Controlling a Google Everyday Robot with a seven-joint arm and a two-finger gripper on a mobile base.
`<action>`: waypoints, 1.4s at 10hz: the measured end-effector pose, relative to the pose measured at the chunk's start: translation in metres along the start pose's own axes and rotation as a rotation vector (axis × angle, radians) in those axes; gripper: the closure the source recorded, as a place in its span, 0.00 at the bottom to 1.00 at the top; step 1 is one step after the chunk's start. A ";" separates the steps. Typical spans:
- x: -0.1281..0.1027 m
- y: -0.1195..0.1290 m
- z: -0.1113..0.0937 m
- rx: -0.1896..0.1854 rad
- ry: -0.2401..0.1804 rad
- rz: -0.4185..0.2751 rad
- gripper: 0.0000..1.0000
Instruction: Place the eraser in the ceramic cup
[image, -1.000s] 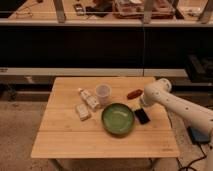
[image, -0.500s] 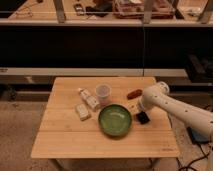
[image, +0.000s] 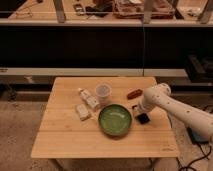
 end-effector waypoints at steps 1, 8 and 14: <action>0.006 -0.006 -0.003 0.025 0.014 -0.009 0.81; 0.084 -0.008 -0.147 -0.020 0.196 -0.151 1.00; 0.192 -0.129 -0.239 -0.008 0.303 -0.467 1.00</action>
